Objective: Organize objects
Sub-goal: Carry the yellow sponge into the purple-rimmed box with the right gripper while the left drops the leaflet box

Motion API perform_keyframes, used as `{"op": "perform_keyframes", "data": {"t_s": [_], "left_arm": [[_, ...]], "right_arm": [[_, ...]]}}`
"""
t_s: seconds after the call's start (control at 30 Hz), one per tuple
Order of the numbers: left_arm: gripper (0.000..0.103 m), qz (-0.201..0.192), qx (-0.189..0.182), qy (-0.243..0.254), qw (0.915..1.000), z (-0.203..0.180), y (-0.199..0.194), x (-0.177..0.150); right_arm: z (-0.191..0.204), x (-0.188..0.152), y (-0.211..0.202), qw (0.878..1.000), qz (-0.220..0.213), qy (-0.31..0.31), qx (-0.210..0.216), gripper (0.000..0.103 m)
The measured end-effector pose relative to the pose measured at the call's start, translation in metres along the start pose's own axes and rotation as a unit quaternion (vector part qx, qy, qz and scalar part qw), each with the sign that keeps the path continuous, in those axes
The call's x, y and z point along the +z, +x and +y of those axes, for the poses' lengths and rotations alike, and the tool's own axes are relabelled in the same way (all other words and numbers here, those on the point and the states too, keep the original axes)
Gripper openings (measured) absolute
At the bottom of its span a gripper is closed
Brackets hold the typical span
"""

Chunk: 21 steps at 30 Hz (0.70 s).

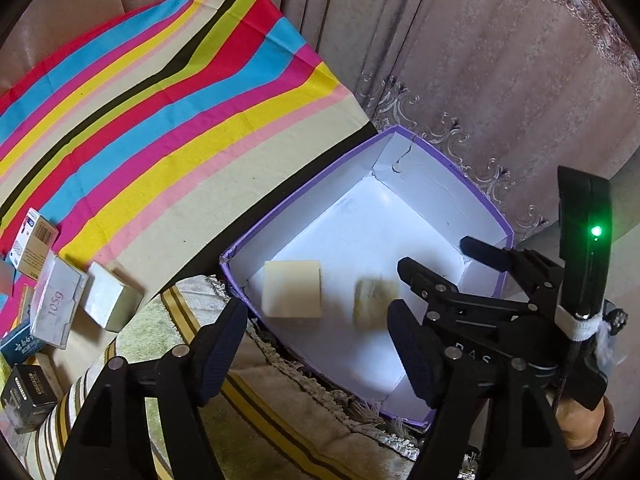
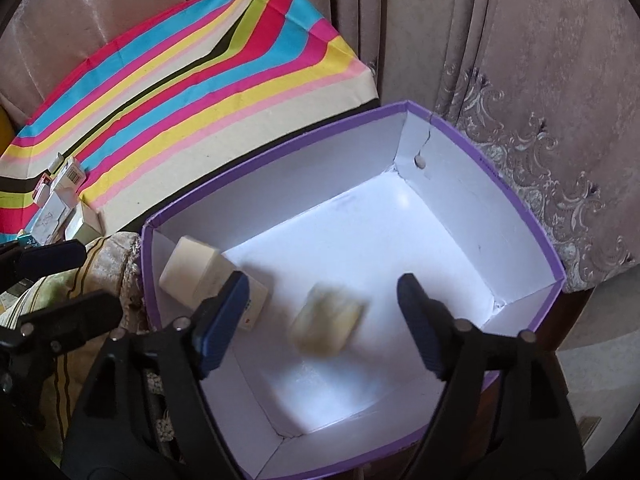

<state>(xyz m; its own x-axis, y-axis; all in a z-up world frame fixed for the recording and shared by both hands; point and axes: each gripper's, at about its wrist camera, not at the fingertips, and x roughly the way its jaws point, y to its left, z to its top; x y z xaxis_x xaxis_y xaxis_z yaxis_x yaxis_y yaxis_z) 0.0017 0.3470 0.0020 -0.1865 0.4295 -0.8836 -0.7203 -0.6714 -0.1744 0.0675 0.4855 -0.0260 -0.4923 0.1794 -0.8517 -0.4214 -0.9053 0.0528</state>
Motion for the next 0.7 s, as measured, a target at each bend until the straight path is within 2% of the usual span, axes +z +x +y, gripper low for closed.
{"op": "perform_keyframes", "data": {"t_s": [0.1,0.2,0.3,0.47,0.7], "left_arm": [[0.073,-0.010,0.011,-0.004,0.9999,0.003,-0.007,-0.002],[0.073,-0.026,0.031,-0.010,0.9991,0.008,-0.017,-0.006],[0.073,-0.046,0.059,-0.021,0.9970,0.016,-0.030,-0.011],[0.073,-0.080,0.102,-0.046,0.9905,0.033,-0.056,-0.025],[0.073,-0.109,0.139,-0.075,0.9814,0.057,-0.084,-0.045]], "right_arm": [[0.005,0.002,-0.005,1.000,-0.012,-0.012,-0.015,0.089],[0.011,0.003,-0.010,0.999,-0.029,-0.024,-0.017,0.092],[0.018,0.004,-0.016,0.998,-0.051,-0.041,0.007,0.092],[0.033,0.006,-0.029,0.995,-0.059,-0.063,0.052,0.092],[0.058,0.006,-0.039,0.992,-0.062,-0.095,0.060,0.092]]}}
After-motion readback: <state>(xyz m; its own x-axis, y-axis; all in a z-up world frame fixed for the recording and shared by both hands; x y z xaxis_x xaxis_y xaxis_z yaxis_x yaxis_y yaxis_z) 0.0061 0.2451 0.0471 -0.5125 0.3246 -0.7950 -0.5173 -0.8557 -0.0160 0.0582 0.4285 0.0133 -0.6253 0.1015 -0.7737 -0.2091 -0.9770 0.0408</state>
